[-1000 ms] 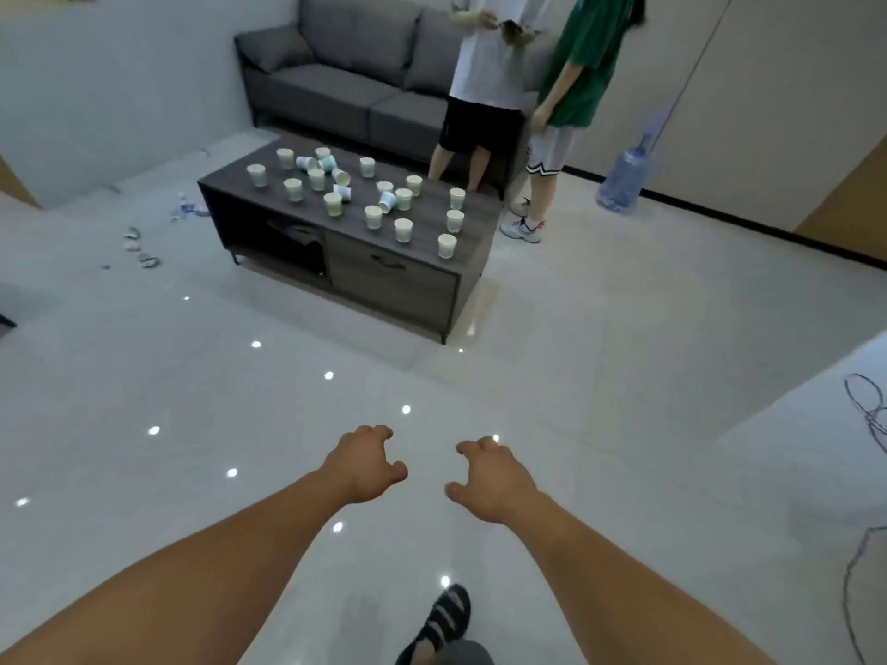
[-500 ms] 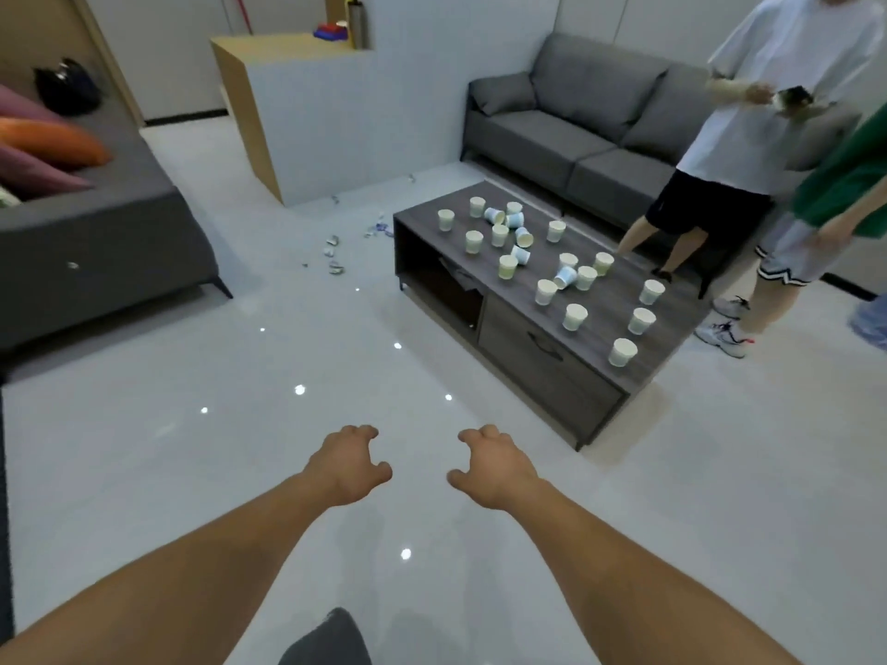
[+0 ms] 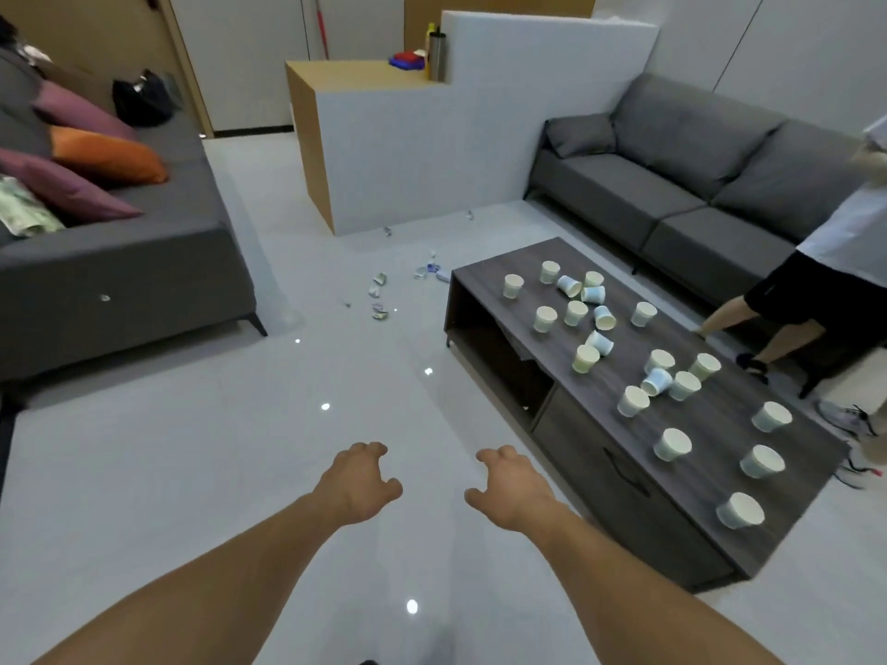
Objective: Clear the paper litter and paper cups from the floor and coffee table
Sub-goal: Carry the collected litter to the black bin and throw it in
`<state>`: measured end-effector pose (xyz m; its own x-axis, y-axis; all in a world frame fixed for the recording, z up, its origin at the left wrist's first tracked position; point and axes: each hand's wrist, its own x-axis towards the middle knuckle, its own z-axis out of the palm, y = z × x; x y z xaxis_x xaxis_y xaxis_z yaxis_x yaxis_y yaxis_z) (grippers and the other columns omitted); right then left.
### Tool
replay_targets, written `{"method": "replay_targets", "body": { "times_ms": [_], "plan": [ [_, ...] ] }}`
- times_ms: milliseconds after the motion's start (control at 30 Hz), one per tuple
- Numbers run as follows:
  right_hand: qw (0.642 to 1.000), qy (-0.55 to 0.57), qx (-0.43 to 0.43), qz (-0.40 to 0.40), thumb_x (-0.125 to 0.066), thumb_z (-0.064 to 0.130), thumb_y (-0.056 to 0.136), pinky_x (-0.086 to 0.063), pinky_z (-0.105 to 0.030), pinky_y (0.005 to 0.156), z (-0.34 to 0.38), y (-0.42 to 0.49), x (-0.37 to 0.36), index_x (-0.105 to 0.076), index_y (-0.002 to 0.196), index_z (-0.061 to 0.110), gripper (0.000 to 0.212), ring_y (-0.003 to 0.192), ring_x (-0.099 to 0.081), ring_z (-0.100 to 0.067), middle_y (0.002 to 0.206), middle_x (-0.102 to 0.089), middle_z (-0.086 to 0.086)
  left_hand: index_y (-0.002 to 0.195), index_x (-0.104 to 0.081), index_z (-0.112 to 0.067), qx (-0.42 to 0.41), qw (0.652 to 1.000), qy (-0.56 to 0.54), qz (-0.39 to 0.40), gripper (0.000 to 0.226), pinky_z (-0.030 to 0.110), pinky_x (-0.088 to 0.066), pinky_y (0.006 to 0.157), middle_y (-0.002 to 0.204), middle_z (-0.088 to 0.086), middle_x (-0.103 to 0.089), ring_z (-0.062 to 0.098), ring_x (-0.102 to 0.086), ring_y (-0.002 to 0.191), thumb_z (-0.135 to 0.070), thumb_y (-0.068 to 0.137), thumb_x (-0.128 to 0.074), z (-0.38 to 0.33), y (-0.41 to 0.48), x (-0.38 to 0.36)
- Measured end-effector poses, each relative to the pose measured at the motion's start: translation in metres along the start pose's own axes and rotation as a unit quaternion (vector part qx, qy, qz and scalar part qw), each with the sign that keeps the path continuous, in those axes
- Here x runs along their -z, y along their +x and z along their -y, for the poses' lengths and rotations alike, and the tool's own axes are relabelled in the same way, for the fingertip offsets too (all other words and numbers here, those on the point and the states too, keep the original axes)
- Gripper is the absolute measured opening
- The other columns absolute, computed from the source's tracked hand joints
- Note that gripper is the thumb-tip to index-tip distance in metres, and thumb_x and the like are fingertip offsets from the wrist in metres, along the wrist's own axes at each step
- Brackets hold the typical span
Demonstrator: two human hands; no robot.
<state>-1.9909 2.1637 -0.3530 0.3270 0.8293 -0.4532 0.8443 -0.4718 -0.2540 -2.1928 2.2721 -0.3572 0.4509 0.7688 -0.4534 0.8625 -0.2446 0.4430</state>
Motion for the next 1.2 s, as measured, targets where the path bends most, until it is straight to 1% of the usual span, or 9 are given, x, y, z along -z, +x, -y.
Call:
{"method": "replay_targets", "body": {
  "times_ms": [100, 233, 367, 533, 800, 967, 1033, 1133, 1200],
  "plan": [
    [1.000, 0.006, 0.001, 0.017, -0.054, 0.046, 0.092, -0.042, -0.037, 0.100, 0.005, 0.053, 0.027, -0.029, 0.151, 0.023, 0.068, 0.131, -0.036, -0.024, 0.146, -0.033, -0.003, 0.146, -0.032, -0.017, 0.004, 1.000, 0.003, 0.000, 0.070, 0.034, -0.038, 0.104, 0.147, 0.005, -0.036, 0.024, -0.037, 0.134, -0.043, 0.086, -0.057, -0.012, 0.055, 0.033],
    [1.000, -0.001, 0.014, 0.016, -0.054, 0.047, 0.092, -0.041, -0.037, 0.102, 0.006, 0.144, 0.068, -0.028, 0.151, 0.023, 0.069, 0.133, -0.036, -0.024, 0.148, -0.032, -0.003, 0.146, -0.032, -0.017, 0.006, 1.000, 0.009, 0.003, 0.070, 0.034, -0.038, 0.104, 0.147, 0.004, -0.036, 0.023, -0.037, 0.133, -0.042, 0.086, -0.057, -0.032, 0.139, 0.066],
    [0.999, -0.014, 0.044, 0.019, -0.054, 0.046, 0.092, -0.042, -0.037, 0.098, 0.006, 0.242, 0.115, -0.028, 0.151, 0.022, 0.068, 0.131, -0.037, -0.025, 0.147, -0.033, -0.004, 0.147, -0.031, -0.017, 0.024, 0.999, -0.018, -0.015, 0.070, 0.034, -0.038, 0.105, 0.148, 0.004, -0.034, 0.023, -0.037, 0.133, -0.042, 0.087, -0.057, -0.054, 0.224, 0.106],
    [0.995, -0.031, 0.089, 0.036, -0.055, 0.047, 0.091, -0.042, -0.037, 0.098, 0.023, 0.346, 0.176, -0.028, 0.150, 0.023, 0.069, 0.129, -0.038, -0.024, 0.146, -0.034, -0.003, 0.146, -0.032, -0.018, 0.061, 0.997, -0.039, -0.031, 0.069, 0.032, -0.038, 0.103, 0.148, 0.003, -0.035, 0.022, -0.039, 0.132, -0.042, 0.087, -0.057, -0.068, 0.309, 0.158],
    [0.989, -0.080, 0.107, 0.068, -0.055, 0.049, 0.090, -0.043, -0.038, 0.099, 0.066, 0.511, 0.239, -0.030, 0.149, 0.020, 0.070, 0.128, -0.040, -0.026, 0.145, -0.034, -0.005, 0.148, -0.029, -0.017, 0.115, 0.990, -0.084, -0.007, 0.073, 0.032, -0.041, 0.102, 0.149, 0.005, -0.035, 0.023, -0.042, 0.130, -0.042, 0.086, -0.059, -0.036, 0.453, 0.229],
    [0.990, -0.077, 0.100, 0.070, -0.055, 0.048, 0.091, -0.043, -0.040, 0.101, 0.117, 0.623, 0.274, -0.029, 0.149, 0.018, 0.070, 0.129, -0.040, -0.028, 0.145, -0.034, -0.007, 0.147, -0.031, -0.017, 0.100, 0.991, -0.086, -0.008, 0.072, 0.035, -0.042, 0.102, 0.149, 0.005, -0.036, 0.025, -0.043, 0.130, -0.041, 0.085, -0.059, -0.010, 0.567, 0.296],
    [0.990, -0.070, 0.089, 0.080, -0.055, 0.048, 0.091, -0.042, -0.040, 0.103, 0.137, 0.658, 0.288, -0.029, 0.150, 0.018, 0.071, 0.130, -0.039, -0.028, 0.146, -0.033, -0.007, 0.147, -0.031, -0.019, 0.100, 0.992, -0.082, 0.001, 0.071, 0.034, -0.042, 0.100, 0.148, 0.004, -0.037, 0.024, -0.045, 0.128, -0.042, 0.085, -0.059, -0.005, 0.602, 0.325],
    [0.993, -0.056, 0.083, 0.068, -0.054, 0.049, 0.091, -0.041, -0.039, 0.103, 0.162, 0.717, 0.307, -0.029, 0.150, 0.019, 0.070, 0.129, -0.040, -0.027, 0.147, -0.033, -0.006, 0.146, -0.031, -0.020, 0.093, 0.993, -0.071, 0.002, 0.071, 0.033, -0.045, 0.095, 0.148, 0.004, -0.036, 0.024, -0.050, 0.122, -0.043, 0.085, -0.058, 0.005, 0.658, 0.370],
    [0.993, -0.050, 0.070, 0.080, -0.054, 0.050, 0.091, -0.042, -0.039, 0.102, 0.176, 0.751, 0.316, -0.028, 0.149, 0.019, 0.071, 0.129, -0.041, -0.027, 0.146, -0.033, -0.006, 0.146, -0.031, -0.019, 0.097, 0.993, -0.060, 0.013, 0.070, 0.035, -0.044, 0.097, 0.147, 0.005, -0.037, 0.025, -0.048, 0.123, -0.042, 0.085, -0.057, 0.011, 0.691, 0.394]
  ]
}}
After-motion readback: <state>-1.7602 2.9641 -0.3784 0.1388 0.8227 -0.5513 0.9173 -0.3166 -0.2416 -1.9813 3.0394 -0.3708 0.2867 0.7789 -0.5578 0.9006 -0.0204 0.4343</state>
